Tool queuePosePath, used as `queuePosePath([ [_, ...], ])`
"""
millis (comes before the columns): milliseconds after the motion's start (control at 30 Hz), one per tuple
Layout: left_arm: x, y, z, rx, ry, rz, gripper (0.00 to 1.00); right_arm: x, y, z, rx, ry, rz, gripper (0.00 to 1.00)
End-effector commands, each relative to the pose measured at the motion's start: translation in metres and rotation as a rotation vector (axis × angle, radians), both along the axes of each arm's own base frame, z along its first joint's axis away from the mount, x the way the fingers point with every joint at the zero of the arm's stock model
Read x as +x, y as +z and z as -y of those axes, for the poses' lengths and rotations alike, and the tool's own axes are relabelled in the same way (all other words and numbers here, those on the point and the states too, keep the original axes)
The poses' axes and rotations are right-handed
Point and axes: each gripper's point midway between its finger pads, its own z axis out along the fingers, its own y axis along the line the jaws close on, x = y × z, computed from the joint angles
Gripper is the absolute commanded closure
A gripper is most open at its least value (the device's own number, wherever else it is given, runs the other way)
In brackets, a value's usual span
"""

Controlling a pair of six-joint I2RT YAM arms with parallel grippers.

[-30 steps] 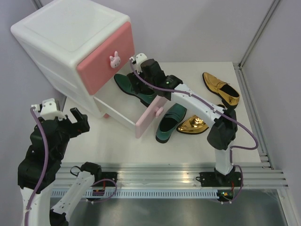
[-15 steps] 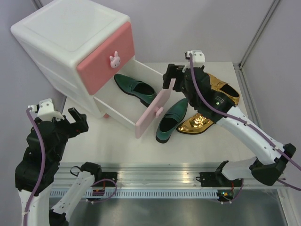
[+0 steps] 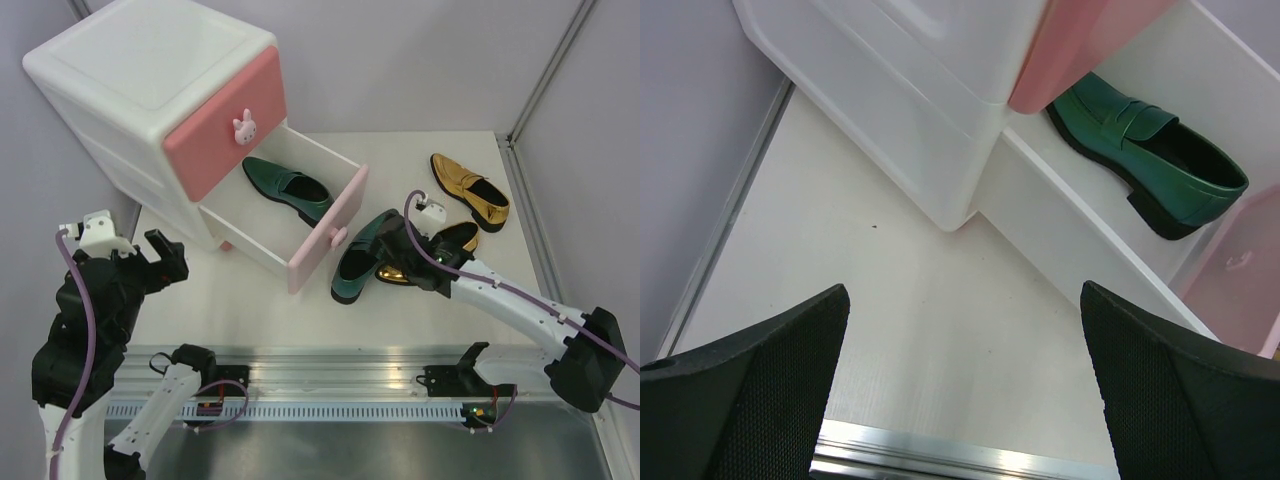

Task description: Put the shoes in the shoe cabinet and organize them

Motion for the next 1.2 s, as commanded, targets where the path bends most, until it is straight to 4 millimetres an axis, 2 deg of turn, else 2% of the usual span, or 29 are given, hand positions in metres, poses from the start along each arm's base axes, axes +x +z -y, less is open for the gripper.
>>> queuePosePath([
  [0,-0.004,0.005,0.003,0.003,-0.031,0.022,0.00,0.002,-0.010,-0.017,0.175,-0.085,-0.027,0.12],
  [67,-0.005,0.004,0.003,-0.001,-0.033,0.023,0.00,0.002,-0.024,-0.019,0.174,-0.098,-0.053,0.16],
  [133,-0.006,0.001,0.003,-0.002,-0.033,0.016,0.00,0.002,-0.037,-0.023,0.167,-0.089,-0.080,0.26],
  [200,-0.007,-0.002,0.003,-0.005,-0.030,0.011,0.00,0.004,-0.047,-0.029,0.160,-0.083,-0.104,0.30],
  [300,-0.008,-0.006,0.002,-0.005,-0.027,0.002,0.00,0.003,-0.056,-0.039,0.183,-0.069,-0.141,0.34],
  [400,-0.010,-0.006,0.001,-0.002,-0.020,0.001,0.00,0.000,-0.073,-0.047,0.198,-0.072,-0.192,0.37],
  [533,-0.012,-0.006,-0.001,0.002,-0.013,0.000,0.00,-0.007,-0.091,-0.049,0.214,-0.087,-0.239,0.40],
  [600,-0.012,-0.008,-0.002,0.002,-0.010,-0.002,0.00,-0.011,-0.105,-0.048,0.221,-0.102,-0.270,0.44],
  [733,-0.013,-0.007,-0.002,-0.001,-0.009,-0.001,0.00,-0.014,-0.120,-0.049,0.230,-0.121,-0.298,0.52],
  [833,-0.013,-0.006,-0.002,0.002,-0.008,0.001,0.00,-0.010,-0.122,-0.048,0.226,-0.132,-0.281,0.63],
  [900,-0.013,-0.006,-0.002,0.001,-0.008,-0.001,0.00,-0.007,-0.118,-0.048,0.226,-0.138,-0.266,0.77],
  [967,-0.014,-0.005,-0.002,0.001,-0.008,0.001,0.00,-0.003,-0.113,-0.046,0.216,-0.143,-0.246,0.86],
  [1000,-0.014,-0.005,-0.002,0.000,-0.009,0.001,0.00,-0.002,-0.109,-0.044,0.214,-0.144,-0.236,0.95],
  [1067,-0.014,-0.005,-0.002,0.002,-0.010,0.001,0.00,0.002,-0.098,-0.040,0.192,-0.150,-0.206,1.00],
  [1167,-0.014,-0.004,-0.003,0.004,-0.009,-0.001,0.00,0.008,-0.073,-0.029,0.168,-0.168,-0.139,1.00],
])
